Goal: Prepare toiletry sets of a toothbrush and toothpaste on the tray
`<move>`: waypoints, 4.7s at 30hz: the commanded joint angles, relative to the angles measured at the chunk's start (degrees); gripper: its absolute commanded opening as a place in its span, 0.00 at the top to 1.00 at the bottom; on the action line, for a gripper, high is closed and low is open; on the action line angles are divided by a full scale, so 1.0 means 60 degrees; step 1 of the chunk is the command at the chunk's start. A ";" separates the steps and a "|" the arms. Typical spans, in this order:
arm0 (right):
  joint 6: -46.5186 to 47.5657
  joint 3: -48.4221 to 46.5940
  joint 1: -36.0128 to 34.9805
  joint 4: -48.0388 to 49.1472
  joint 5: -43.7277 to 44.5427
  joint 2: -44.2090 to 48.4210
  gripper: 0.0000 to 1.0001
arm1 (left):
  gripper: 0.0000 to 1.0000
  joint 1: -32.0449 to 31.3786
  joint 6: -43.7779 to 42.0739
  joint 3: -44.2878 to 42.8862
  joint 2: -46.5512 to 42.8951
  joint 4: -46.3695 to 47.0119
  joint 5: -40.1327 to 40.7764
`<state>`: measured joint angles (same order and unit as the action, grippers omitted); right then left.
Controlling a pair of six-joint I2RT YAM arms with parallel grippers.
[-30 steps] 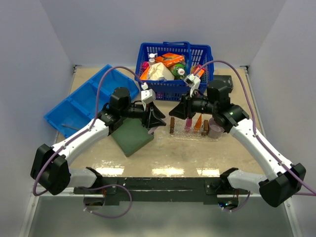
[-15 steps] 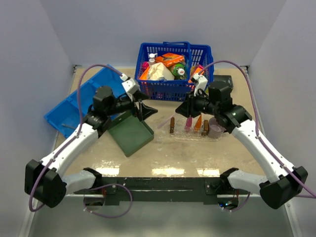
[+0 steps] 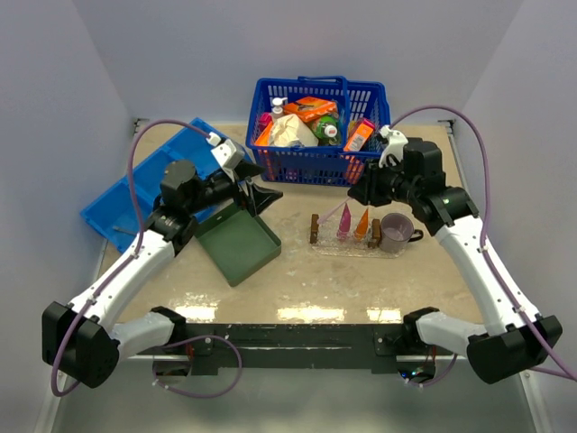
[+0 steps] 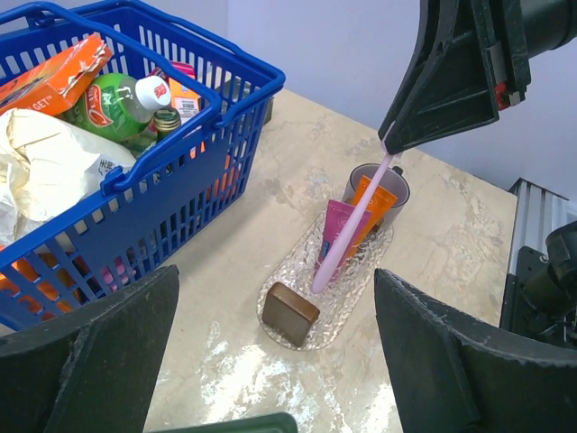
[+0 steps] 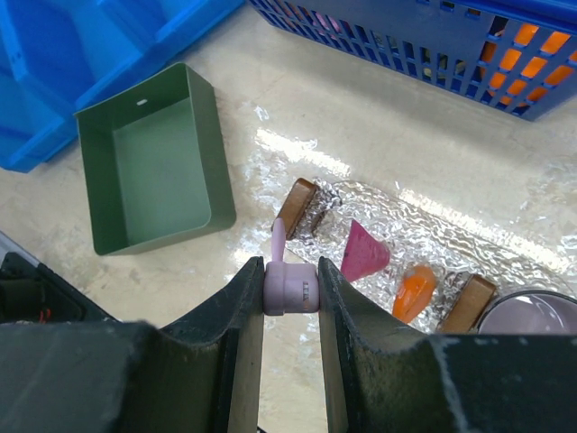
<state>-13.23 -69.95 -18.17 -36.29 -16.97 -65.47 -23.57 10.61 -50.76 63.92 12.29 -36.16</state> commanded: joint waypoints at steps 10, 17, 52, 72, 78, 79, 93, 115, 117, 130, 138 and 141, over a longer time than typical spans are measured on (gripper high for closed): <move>0.0521 -0.0324 0.0026 -0.0294 0.0777 0.0278 0.88 | 0.07 0.0062 0.0165 -0.0006 0.0172 0.0485 -0.0038; 0.0492 -0.0163 0.0026 -0.0089 0.0894 0.0190 0.88 | 0.07 0.0062 0.0165 0.0008 0.0215 0.0485 -0.0037; 0.0170 0.0760 -0.0179 0.1053 0.1129 -0.0557 0.88 | 0.07 0.0062 0.0019 -0.0036 0.0274 0.0339 0.0226; -0.0123 0.1273 -0.0560 0.1552 0.1481 -0.0748 0.88 | 0.07 0.0062 -0.0069 -0.0021 0.0172 0.0295 0.0241; -0.0240 0.1478 -0.0677 0.1786 0.1686 -0.0748 0.87 | 0.07 0.0062 -0.0084 -0.0006 0.0157 0.0280 0.0256; -0.0299 0.1507 -0.0692 0.1873 0.1686 -0.0719 0.87 | 0.07 0.0062 -0.0084 -0.0006 0.0157 0.0295 0.0256; -0.0387 0.1698 -0.0823 0.2050 0.1906 -0.0851 0.86 | 0.07 0.0062 -0.0128 -0.0021 0.0128 0.0265 0.0270; -0.0358 0.1669 -0.0926 0.1933 0.2228 -0.0953 0.59 | 0.07 0.0062 -0.0143 -0.0021 0.0099 0.0236 0.0270; -0.0358 0.1669 -0.0955 0.1947 0.2257 -0.0968 0.57 | 0.07 0.0062 -0.0143 -0.0035 0.0099 0.0251 0.0285; -0.0358 0.1669 -0.0955 0.1976 0.2374 -0.0895 0.42 | 0.07 0.0062 -0.0143 -0.0021 0.0099 0.0236 0.0256; -0.0358 0.1654 -0.0955 0.1991 0.2404 -0.0851 0.36 | 0.07 0.0062 -0.0157 -0.0006 0.0084 0.0251 0.0285; -0.0358 0.1625 -0.0970 0.2006 0.2462 -0.0807 0.35 | 0.07 0.0062 -0.0172 -0.0006 0.0069 0.0251 0.0299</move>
<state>-15.35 -59.64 -23.68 -25.26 -3.77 -71.02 -23.57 10.92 -50.74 65.56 12.32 -35.05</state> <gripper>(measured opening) 0.646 0.931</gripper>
